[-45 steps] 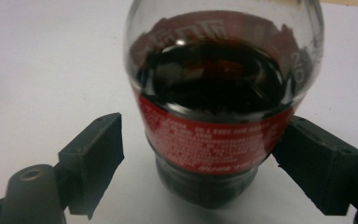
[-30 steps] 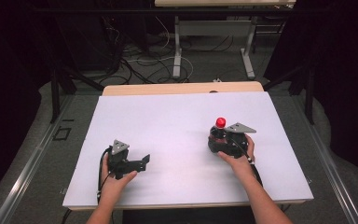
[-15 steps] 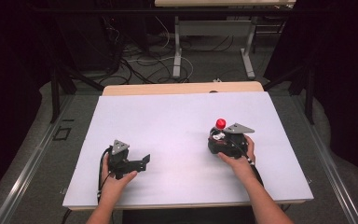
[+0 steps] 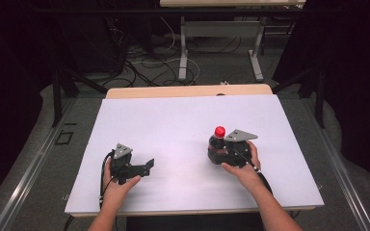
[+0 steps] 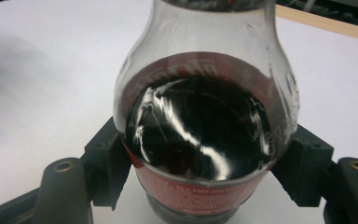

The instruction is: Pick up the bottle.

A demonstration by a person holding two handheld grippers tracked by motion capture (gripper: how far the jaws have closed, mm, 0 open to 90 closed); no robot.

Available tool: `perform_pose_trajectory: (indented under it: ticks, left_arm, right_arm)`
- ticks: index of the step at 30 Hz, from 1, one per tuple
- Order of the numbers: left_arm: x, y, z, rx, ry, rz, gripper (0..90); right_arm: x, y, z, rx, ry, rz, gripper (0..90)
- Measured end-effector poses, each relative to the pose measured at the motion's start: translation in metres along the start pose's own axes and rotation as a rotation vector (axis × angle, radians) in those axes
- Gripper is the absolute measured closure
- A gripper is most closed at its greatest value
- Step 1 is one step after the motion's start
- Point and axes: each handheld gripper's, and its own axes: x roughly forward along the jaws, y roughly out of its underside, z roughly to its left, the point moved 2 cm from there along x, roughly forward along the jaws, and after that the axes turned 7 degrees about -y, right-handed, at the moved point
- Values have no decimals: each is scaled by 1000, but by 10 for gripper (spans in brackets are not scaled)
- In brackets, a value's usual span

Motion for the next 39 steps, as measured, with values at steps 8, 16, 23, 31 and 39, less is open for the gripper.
perform_pose_trajectory:
  ticks: [8, 16, 23, 31, 39]
  left_arm:
    - [-8, -5, 0, 38, 20, -31, 3]
    - [-25, -17, -13, 61, 57, -62, 7]
    - [-44, -32, -31, 89, 98, -104, 49]
    - [-57, -47, -58, 153, 182, -52, 130]
    - [-67, -64, -81, 201, 224, -70, 185]
  right_arm:
    - [-2, -7, 21, -55, -75, 4, 287]
    - [-2, -11, 43, -92, -130, 15, 287]
    - [-1, -11, 57, -117, -159, 24, 287]
    - [-1, -11, 66, -126, -187, 35, 288]
    - [-2, -11, 74, -140, -203, 26, 288]
